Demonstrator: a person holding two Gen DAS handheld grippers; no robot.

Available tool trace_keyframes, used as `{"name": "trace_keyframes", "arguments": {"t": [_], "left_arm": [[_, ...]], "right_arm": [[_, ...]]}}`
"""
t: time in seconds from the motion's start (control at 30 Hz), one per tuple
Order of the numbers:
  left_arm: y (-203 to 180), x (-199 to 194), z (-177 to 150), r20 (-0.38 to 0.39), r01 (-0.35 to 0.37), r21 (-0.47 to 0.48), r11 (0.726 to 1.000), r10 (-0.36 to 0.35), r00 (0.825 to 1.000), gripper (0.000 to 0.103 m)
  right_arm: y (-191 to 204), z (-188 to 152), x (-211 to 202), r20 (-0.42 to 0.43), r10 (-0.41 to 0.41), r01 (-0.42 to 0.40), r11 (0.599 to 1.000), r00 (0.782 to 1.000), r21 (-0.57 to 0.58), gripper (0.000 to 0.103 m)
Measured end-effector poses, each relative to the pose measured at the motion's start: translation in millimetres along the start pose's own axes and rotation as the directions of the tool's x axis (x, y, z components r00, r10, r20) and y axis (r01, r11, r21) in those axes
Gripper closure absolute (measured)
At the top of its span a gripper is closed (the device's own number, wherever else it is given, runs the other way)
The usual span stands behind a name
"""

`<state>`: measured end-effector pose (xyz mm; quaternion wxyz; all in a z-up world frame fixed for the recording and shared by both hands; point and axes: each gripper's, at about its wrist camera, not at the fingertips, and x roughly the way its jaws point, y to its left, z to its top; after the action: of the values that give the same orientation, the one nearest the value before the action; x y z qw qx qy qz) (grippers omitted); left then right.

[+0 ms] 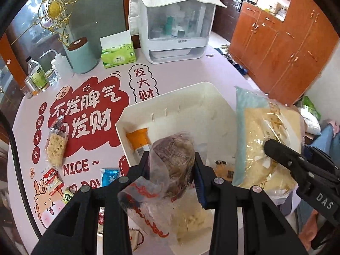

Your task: Organize snacks

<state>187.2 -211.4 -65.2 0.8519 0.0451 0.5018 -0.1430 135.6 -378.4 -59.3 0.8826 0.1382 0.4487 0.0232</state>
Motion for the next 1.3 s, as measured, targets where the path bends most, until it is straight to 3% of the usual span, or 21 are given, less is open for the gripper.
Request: {"name": "trace_keyframes", "arguments": {"t": [0.4,0.67,0.7,0.73,0.8,1.03,1.3], "left_arm": [[-1,36,17,-0.04,-0.076,-0.038,0.996,0.075,0.996,0.067],[-4,53,20,-0.068,-0.027,-0.057,0.998,0.024,0.997,0.065],[-4,51,21,-0.059,-0.025,-0.055,0.998,0.021,0.998,0.055],[-3,50,22,-0.053,-0.025,-0.057,0.998,0.022,0.998,0.035],[1,44,22,-0.023,-0.048,-0.074,0.996,0.047,0.999,0.016],[27,28,15,-0.002,-0.115,-0.121,0.986,0.115,0.993,0.015],[58,8,-4,-0.003,-0.172,-0.184,0.968,0.174,0.985,0.015]], "right_arm": [[-28,22,28,0.0,0.032,-0.032,0.999,0.999,0.002,0.057],[-23,49,51,-0.026,0.051,-0.052,0.998,0.998,-0.02,0.054],[-19,54,56,-0.027,0.054,-0.055,0.998,0.998,-0.035,0.053],[-16,57,61,-0.033,0.05,-0.052,0.997,0.998,-0.05,0.051],[-11,61,75,-0.064,0.046,-0.051,0.996,0.997,-0.071,0.048],[-4,59,80,-0.058,0.07,-0.074,0.995,0.996,-0.068,0.035],[9,55,77,-0.087,0.059,-0.067,0.994,0.994,-0.09,0.035]]}}
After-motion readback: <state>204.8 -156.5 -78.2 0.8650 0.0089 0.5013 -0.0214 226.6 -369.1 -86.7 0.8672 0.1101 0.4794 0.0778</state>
